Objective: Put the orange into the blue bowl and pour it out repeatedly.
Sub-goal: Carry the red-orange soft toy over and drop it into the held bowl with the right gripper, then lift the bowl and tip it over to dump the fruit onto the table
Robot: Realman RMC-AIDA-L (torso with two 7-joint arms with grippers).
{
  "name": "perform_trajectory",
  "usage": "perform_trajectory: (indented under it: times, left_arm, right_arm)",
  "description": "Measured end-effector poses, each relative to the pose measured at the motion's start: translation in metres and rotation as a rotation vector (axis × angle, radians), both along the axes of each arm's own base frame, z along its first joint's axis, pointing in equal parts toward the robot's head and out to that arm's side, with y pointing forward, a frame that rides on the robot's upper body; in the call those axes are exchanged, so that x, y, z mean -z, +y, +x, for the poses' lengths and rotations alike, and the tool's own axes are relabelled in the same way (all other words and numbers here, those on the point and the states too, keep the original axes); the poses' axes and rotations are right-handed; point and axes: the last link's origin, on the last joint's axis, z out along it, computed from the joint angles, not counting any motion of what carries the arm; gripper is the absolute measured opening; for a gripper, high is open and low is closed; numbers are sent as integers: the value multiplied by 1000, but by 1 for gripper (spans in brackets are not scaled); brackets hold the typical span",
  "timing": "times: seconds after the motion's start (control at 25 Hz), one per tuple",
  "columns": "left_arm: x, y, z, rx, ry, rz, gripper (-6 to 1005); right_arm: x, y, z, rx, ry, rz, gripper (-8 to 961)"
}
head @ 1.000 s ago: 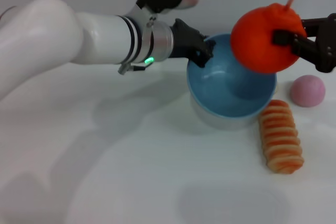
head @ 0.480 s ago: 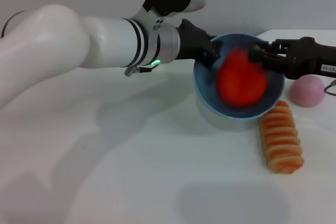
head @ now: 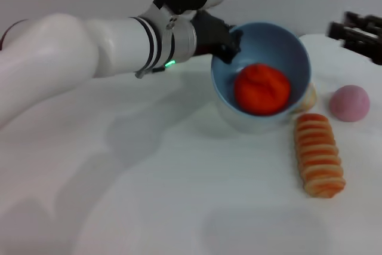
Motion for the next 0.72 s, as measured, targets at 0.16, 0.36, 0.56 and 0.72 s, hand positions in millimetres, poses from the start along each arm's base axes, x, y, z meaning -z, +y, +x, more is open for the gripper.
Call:
perform_trajectory:
  times: [0.16,0.36,0.56,0.72]
  left_arm:
    - [-2,4,1,71,19,88,0]
    - [0,1,7,219,110,169,0]
    - [10,-12,8,400,200,240,-1]
    - [20,-33,6,596,284,298,-1]
  right_arm:
    - [-4,-21,24,9,-15,90,557]
    - [-10,-46,61,122,68,210,551]
    - [-13,-70,88,203,104,322,552]
    - [-15,-79,102,266,131,379,552]
